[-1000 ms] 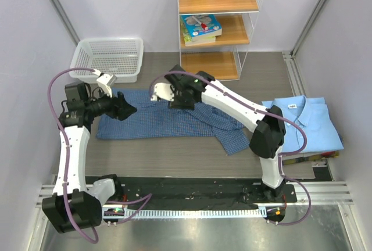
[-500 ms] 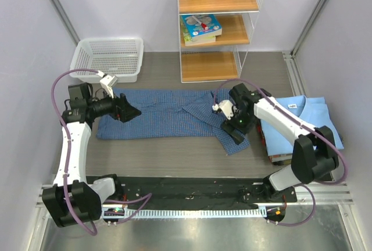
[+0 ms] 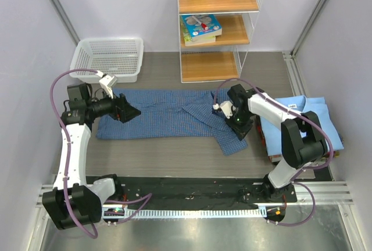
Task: Fold and stack the long sleeve shirts
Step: Fold the shirt
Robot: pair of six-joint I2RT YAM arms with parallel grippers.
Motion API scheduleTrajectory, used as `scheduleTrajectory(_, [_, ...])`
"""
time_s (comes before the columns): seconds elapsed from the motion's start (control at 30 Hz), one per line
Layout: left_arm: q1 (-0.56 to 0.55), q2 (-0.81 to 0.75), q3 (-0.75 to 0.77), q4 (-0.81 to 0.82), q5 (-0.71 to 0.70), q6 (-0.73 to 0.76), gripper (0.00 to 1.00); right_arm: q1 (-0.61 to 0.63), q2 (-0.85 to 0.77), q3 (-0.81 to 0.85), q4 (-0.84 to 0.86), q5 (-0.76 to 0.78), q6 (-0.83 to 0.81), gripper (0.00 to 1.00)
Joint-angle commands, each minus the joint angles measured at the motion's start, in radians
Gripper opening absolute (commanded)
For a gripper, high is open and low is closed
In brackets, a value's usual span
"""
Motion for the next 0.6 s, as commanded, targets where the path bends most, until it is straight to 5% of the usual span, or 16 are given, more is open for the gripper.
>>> scheduleTrajectory(0.0, [0.005,-0.013,0.03,0.015,0.015,0.024,0.8,-0.008,-0.043,0.038,-0.025,0.004,0.042,0.36])
scheduleTrajectory(0.1, [0.005,-0.013,0.032,0.018,0.02,0.025,0.8,-0.019,-0.075,-0.014,0.001,0.046,0.053,0.55])
scheduleTrajectory(0.27, [0.005,-0.012,0.029,0.015,0.019,0.032,0.8,-0.035,-0.016,-0.032,0.009,0.011,0.058,0.58])
scheduleTrajectory(0.37, [0.005,-0.013,0.027,0.015,0.02,0.033,0.8,-0.035,0.041,-0.028,-0.01,-0.028,0.044,0.49])
scheduleTrajectory(0.4, [0.005,-0.013,0.029,0.016,0.023,0.033,0.8,-0.035,0.046,-0.016,-0.017,-0.036,0.036,0.29])
scheduleTrajectory(0.5, [0.005,-0.016,0.042,0.006,0.029,0.041,0.79,-0.035,0.017,0.061,-0.066,-0.093,0.027,0.01])
scheduleTrajectory(0.57, [0.005,-0.015,0.049,-0.026,0.048,0.067,0.77,-0.022,-0.006,0.185,-0.115,-0.141,0.024,0.01])
